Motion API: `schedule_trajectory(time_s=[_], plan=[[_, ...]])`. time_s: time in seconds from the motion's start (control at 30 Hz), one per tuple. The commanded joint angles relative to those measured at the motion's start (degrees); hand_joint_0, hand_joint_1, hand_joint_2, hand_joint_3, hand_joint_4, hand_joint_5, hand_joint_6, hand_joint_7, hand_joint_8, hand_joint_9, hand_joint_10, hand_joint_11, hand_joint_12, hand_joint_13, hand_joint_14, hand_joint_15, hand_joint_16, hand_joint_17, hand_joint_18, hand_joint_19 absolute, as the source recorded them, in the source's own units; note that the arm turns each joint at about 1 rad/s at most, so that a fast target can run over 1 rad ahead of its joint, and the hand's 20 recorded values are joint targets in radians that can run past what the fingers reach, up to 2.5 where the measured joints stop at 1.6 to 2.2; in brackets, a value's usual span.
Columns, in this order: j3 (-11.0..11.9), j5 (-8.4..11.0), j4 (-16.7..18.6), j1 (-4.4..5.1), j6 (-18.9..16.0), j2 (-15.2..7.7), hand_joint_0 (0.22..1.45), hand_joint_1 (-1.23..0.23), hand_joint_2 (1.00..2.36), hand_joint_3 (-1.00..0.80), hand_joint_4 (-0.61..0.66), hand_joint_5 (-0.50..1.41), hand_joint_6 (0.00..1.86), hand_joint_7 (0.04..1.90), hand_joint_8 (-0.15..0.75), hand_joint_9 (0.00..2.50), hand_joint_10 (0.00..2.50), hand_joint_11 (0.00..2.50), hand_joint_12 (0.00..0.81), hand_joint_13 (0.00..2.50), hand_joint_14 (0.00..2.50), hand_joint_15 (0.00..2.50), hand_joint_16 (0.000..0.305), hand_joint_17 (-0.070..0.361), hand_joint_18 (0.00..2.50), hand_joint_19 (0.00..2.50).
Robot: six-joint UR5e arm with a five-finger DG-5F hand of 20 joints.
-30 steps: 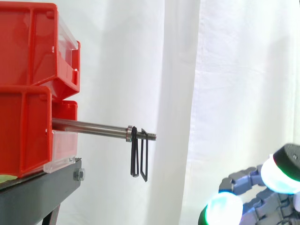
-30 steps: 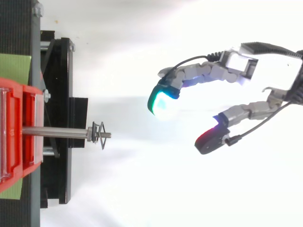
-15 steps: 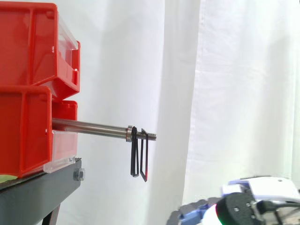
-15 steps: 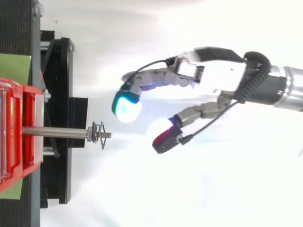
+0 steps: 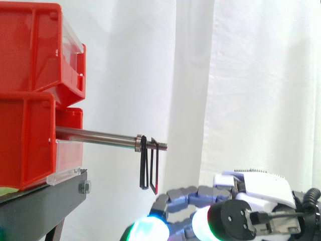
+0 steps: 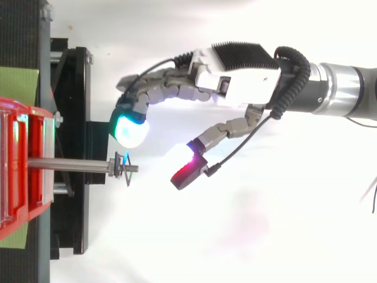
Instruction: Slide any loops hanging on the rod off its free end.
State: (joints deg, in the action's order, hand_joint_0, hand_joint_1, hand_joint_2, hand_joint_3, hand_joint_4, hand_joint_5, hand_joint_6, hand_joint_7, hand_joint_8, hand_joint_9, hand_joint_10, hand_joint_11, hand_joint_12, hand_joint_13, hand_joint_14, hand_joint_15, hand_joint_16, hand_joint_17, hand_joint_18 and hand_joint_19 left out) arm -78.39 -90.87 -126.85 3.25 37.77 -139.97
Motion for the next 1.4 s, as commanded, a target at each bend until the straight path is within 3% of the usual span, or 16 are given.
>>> schedule_trajectory(time_s=[0.0, 0.2, 0.53, 0.73, 0.9, 1.07, 1.37], plan=[[0.8, -1.15, 0.9, -0.87, 2.5, 0.0, 0.55, -0.63, 1.00, -0.47, 0.36, -0.19, 0.50, 0.92, 0.329, 0.66, 0.00, 0.08, 0.360, 0.51, 0.00, 0.00, 0.052, 0.117, 0.53, 0.06], [1.0, -2.73, 1.7, -1.93, 3.9, 0.0, 0.55, -0.62, 1.00, -0.47, 0.37, -0.19, 0.50, 0.92, 0.329, 0.66, 0.00, 0.08, 0.357, 0.50, 0.00, 0.00, 0.051, 0.114, 0.52, 0.06], [2.2, -3.26, 2.2, -2.02, 3.7, 0.0, 0.55, -0.62, 1.00, -0.47, 0.37, -0.19, 0.50, 0.93, 0.330, 0.67, 0.00, 0.08, 0.356, 0.50, 0.00, 0.00, 0.050, 0.112, 0.50, 0.06], [3.7, -2.90, 2.2, -1.40, 1.4, -0.1, 0.55, -0.62, 1.00, -0.46, 0.37, -0.19, 0.50, 0.93, 0.332, 0.67, 0.00, 0.09, 0.356, 0.50, 0.00, 0.00, 0.049, 0.111, 0.49, 0.05], [5.9, -3.34, 2.5, -1.05, 0.0, -2.9, 0.55, -0.62, 1.00, -0.46, 0.38, -0.19, 0.50, 0.93, 0.334, 0.67, 0.00, 0.09, 0.355, 0.51, 0.00, 0.00, 0.049, 0.110, 0.49, 0.05], [5.9, -3.17, 2.8, -0.17, -0.1, -2.9, 0.55, -0.62, 1.00, -0.47, 0.38, -0.19, 0.50, 0.94, 0.331, 0.67, 0.00, 0.09, 0.355, 0.51, 0.00, 0.00, 0.049, 0.110, 0.49, 0.06], [5.9, -2.64, 3.0, 0.53, -0.1, -2.9, 0.55, -0.62, 1.00, -0.46, 0.38, -0.18, 0.50, 0.98, 0.336, 0.68, 0.00, 0.08, 0.355, 0.51, 0.00, 0.00, 0.049, 0.110, 0.49, 0.06]])
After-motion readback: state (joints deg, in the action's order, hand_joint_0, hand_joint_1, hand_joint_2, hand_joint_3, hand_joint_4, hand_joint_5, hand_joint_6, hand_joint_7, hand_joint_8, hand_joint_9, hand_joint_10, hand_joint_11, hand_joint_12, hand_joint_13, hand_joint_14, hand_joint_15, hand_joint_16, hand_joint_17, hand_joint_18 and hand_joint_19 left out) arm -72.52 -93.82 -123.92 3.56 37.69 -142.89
